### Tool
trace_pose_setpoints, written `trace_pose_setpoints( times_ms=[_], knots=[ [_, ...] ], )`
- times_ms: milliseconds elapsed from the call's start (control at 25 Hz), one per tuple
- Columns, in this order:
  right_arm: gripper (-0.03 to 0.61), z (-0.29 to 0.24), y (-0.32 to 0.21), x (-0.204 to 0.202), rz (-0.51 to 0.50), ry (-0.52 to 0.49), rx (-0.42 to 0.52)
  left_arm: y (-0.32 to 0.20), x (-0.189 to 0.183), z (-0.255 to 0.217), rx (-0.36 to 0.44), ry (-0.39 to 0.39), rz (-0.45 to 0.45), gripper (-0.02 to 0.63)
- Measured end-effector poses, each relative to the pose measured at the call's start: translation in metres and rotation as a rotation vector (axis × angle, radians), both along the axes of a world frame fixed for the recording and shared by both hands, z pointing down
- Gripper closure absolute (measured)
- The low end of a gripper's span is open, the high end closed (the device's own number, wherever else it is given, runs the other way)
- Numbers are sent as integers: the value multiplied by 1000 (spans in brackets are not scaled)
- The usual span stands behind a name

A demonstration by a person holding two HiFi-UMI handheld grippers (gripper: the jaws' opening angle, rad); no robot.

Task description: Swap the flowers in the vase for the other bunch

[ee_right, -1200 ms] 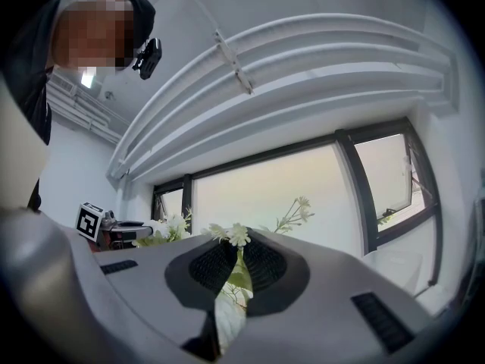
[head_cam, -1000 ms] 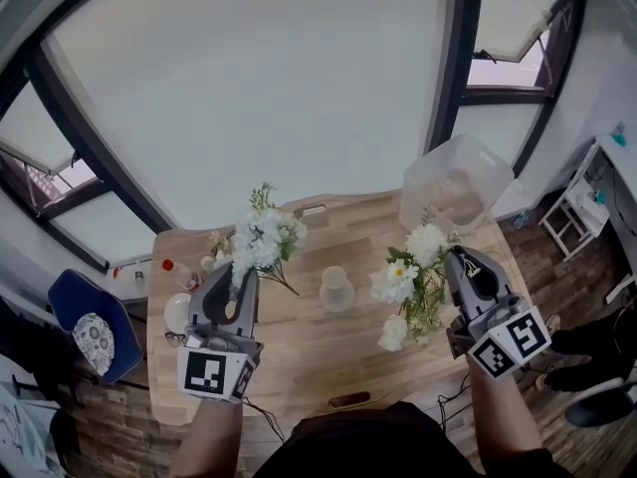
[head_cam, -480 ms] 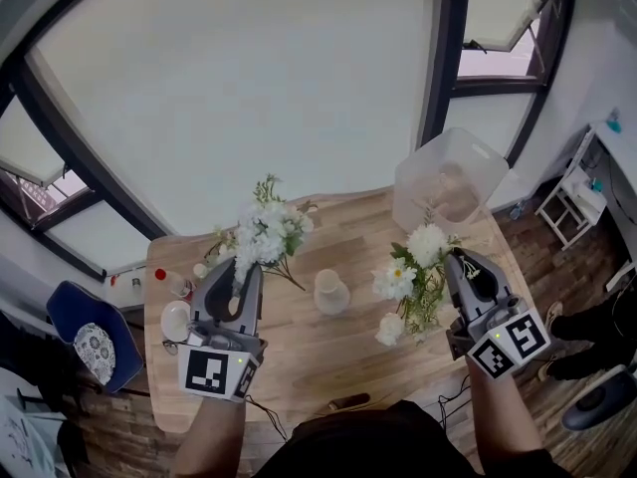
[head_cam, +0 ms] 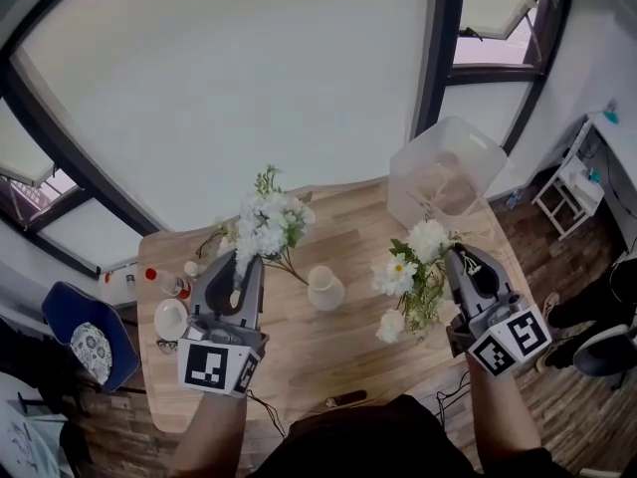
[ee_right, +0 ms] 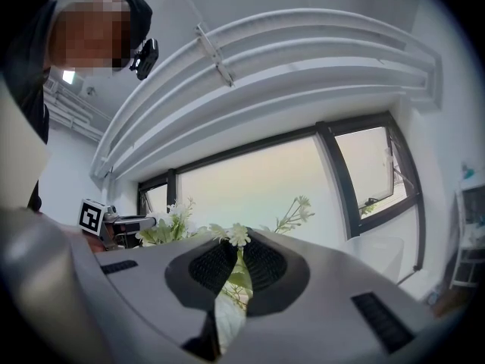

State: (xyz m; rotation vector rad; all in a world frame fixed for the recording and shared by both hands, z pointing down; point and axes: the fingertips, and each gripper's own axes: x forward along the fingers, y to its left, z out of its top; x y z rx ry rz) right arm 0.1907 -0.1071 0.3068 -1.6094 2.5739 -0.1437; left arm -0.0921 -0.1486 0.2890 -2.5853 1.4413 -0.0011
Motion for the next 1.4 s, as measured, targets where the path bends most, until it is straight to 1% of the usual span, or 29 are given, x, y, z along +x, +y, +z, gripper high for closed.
trace_pose_setpoints(
  times_ms=[320, 440, 800, 1080, 1240, 1400],
  knots=[
    [535, 10, 4, -3, 8, -5, -8, 7, -1, -14, 34, 16, 22, 528],
    [535, 11, 4, -1, 14, -7, -12, 2, 1, -9, 15, 27, 20, 528],
    [535, 22, -6, 6, 13, -23, -37, -12, 18, 14, -36, 10, 30, 528],
    [535, 27, -8, -2, -10, -18, -47, -15, 25, 32, -64, 0, 42, 528],
    [535, 31, -10, -7, -21, -12, -53, -16, 28, 42, -66, -14, 41, 528],
    [534, 37, -11, -8, -21, -28, -65, -16, 33, 55, -83, -29, 39, 528]
  ],
)
